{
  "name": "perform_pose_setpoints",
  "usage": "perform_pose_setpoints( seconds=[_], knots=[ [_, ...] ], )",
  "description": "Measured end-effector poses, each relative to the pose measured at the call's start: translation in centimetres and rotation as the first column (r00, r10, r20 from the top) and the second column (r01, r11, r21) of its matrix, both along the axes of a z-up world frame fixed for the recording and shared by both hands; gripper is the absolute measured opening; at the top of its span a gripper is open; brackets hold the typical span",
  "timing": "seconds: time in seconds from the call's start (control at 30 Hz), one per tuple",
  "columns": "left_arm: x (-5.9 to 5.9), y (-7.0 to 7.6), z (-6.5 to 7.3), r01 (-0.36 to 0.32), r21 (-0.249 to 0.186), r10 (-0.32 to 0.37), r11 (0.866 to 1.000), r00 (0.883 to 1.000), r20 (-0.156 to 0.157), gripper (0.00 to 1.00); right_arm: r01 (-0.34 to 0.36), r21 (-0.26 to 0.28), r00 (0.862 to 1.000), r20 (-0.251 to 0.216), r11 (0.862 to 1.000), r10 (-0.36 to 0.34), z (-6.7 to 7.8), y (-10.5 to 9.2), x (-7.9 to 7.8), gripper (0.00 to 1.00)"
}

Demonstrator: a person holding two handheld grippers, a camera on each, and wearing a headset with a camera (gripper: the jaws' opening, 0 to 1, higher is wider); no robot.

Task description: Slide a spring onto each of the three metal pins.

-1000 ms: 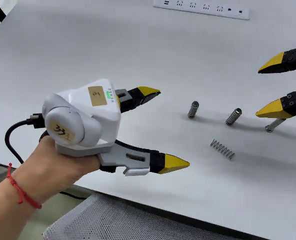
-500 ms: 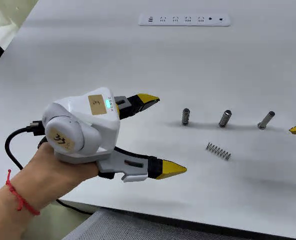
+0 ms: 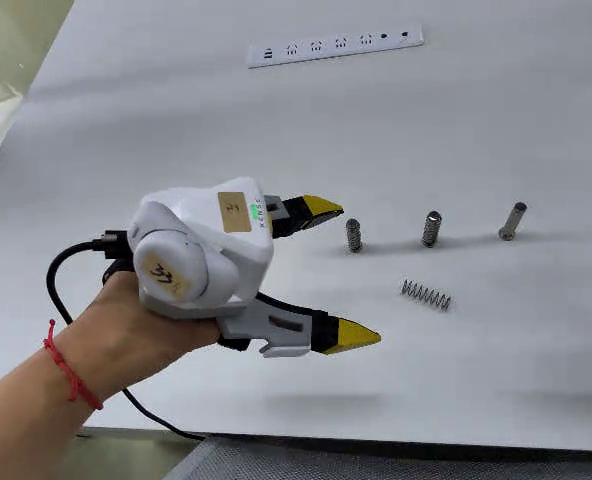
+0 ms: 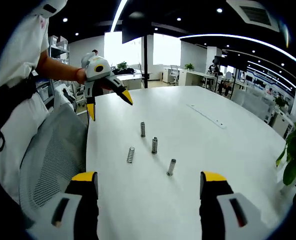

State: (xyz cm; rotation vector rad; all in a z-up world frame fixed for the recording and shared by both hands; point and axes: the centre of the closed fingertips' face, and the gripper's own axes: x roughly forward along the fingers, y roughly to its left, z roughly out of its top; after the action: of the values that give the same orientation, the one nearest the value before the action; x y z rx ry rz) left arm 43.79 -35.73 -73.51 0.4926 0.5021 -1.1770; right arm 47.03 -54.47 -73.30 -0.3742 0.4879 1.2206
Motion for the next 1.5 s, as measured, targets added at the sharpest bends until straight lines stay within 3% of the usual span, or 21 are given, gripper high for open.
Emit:
perform_pose_setpoints(
  seconds=[0.13, 0.27, 0.33, 0.47, 0.57, 0.67, 0.77, 0.9, 1.23, 1.5],
  knots=[
    [0.1, -0.7, -1.6, 0.076, 0.09, -0.077, 0.993, 0.997, 0.003, 0.71, 0.027, 0.011, 1.0, -0.006, 1.0, -0.027, -0.6, -0.9, 0.0, 0.86],
    [0.3, -1.5, -3.3, 0.133, 0.158, -0.133, 0.978, 0.991, -0.008, 0.61, 0.057, 0.025, 0.998, -0.009, 0.998, -0.057, -1.0, -1.7, 0.1, 0.86],
    [0.2, -2.2, -4.4, 0.17, 0.175, -0.166, 0.97, 0.985, -0.034, 0.58, 0.066, 0.03, 0.998, -0.012, 0.997, -0.066, -1.2, -1.9, 0.0, 0.86],
    [0.5, -2.7, -6.7, 0.233, 0.285, -0.234, 0.93, 0.972, -0.029, 0.5, 0.077, 0.035, 0.997, -0.022, 0.996, -0.077, -1.8, -2.2, -0.5, 0.86],
    [0.8, -3.7, -7.3, 0.232, 0.265, -0.228, 0.936, 0.973, -0.046, 0.45, 0.09, 0.04, 0.995, -0.035, 0.995, -0.089, -2.1, -2.5, -0.7, 0.85],
    [1.2, -4.0, -8.2, 0.241, 0.318, -0.245, 0.917, 0.969, -0.027, 0.39, 0.099, 0.046, 0.995, -0.039, 0.994, -0.097, -2.2, -2.6, -0.8, 0.85],
    [1.4, -4.4, -9.1, 0.241, 0.321, -0.24, 0.916, 0.97, -0.042, 0.36, 0.108, 0.054, 0.994, -0.042, 0.993, -0.105, -2.3, -2.6, -0.9, 0.85],
    [1.7, -4.4, -10.3, 0.247, 0.363, -0.247, 0.898, 0.968, -0.046, 0.31, 0.114, 0.055, 0.993, -0.048, 0.992, -0.111, -2.4, -2.7, -1.1, 0.85],
    [2.1, -4.3, -11.5, 0.236, 0.407, -0.234, 0.882, 0.971, -0.056, 0.23, 0.132, 0.065, 0.99, -0.055, 0.989, -0.129, -2.6, -2.9, -1.3, 0.84],
    [1.9, -4.1, -11.7, 0.226, 0.416, -0.217, 0.881, 0.974, -0.068, 0.15, 0.135, 0.074, 0.99, -0.056, 0.988, -0.131, -2.4, -2.7, -1.3, 0.84]
  ],
)
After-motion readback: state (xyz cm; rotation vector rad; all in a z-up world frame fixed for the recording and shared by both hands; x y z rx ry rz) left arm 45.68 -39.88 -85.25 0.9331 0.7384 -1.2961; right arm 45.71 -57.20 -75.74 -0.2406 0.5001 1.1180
